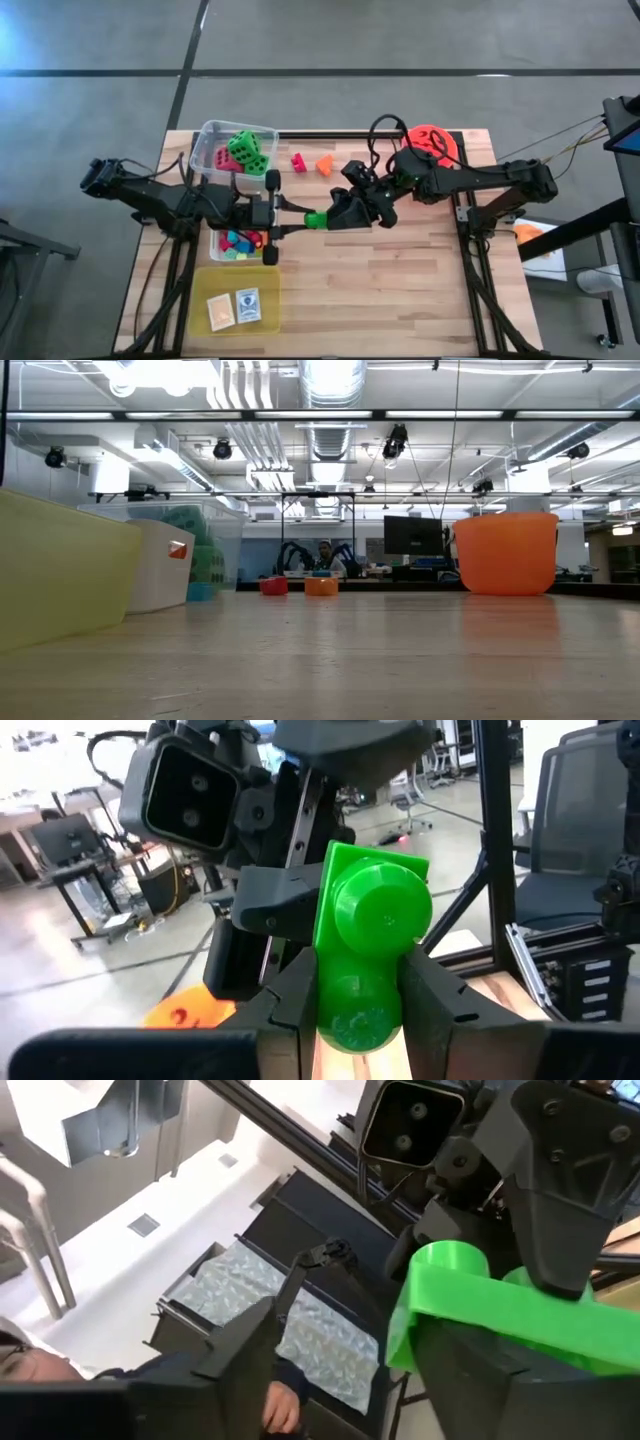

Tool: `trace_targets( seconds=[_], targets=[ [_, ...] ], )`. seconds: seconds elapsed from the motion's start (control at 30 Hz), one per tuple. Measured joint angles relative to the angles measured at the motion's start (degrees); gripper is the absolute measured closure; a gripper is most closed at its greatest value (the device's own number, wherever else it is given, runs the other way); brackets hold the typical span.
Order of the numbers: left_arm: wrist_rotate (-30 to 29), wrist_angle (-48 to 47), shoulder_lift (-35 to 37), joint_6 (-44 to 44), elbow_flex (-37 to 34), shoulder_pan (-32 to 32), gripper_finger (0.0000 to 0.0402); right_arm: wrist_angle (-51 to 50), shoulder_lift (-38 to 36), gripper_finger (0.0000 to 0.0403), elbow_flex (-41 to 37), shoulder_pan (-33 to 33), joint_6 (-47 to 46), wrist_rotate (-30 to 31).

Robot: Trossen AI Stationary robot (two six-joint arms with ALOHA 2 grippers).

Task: Pick & Place Toys
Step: Put the dark green game piece into the white bin

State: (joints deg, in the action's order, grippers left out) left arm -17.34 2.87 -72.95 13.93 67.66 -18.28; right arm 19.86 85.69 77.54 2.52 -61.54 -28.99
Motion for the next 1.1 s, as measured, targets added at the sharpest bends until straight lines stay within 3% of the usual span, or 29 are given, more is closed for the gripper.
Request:
trace_targets(
  seconds=[0.3,0.87,1.1],
  targets=[
    [-0.04,-5.95,2.0,-11.51,-0.17,0.0,0.0309,-8.77,-0.04,0.0124,0.13,0.15,-2.82,1.11],
    [-1.29,-26.68,5.73,-37.1,-0.06,-0.04,0.0309,-18.1,0.04,0.0121,0.07,-0.08,1.94,4.11],
    [-0.75,-43.5,5.91,-49.8,-0.06,-0.04,0.0309,-19.22,0.04,0.0121,0.04,-0.09,3.97,4.15]
  ],
)
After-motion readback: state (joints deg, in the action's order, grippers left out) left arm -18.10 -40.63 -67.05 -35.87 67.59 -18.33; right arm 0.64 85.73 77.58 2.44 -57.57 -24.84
